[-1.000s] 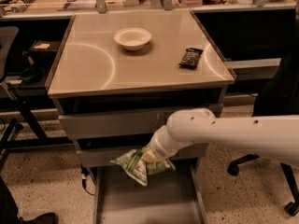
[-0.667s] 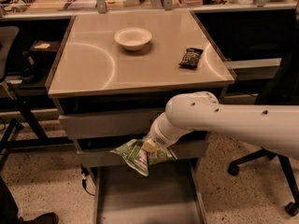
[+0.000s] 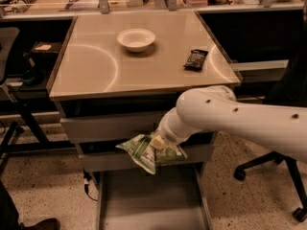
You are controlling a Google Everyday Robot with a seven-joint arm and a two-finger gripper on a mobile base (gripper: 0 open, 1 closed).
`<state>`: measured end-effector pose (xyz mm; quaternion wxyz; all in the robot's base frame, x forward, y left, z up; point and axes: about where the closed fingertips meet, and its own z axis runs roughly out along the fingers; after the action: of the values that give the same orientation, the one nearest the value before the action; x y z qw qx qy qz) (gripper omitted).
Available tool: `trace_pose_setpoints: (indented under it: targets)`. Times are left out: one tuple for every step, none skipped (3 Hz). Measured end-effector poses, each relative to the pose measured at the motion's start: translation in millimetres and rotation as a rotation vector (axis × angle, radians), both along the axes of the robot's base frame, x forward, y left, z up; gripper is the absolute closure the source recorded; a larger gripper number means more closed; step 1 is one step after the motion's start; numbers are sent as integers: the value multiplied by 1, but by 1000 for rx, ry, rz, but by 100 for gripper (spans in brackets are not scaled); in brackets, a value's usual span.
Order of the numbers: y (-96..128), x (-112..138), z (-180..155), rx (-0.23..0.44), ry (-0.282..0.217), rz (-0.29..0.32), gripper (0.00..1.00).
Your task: Pick green jalapeno chip bag from bottom drawer and place on counter
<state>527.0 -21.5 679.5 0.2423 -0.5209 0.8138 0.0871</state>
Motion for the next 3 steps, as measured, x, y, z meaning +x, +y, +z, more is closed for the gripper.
trace_pose_setpoints:
  targets:
    - [-14, 7, 71, 1, -100, -31, 100]
    - [-13, 17, 134, -7, -186, -40, 100]
    - [-12, 19, 145, -4, -201, -41, 100]
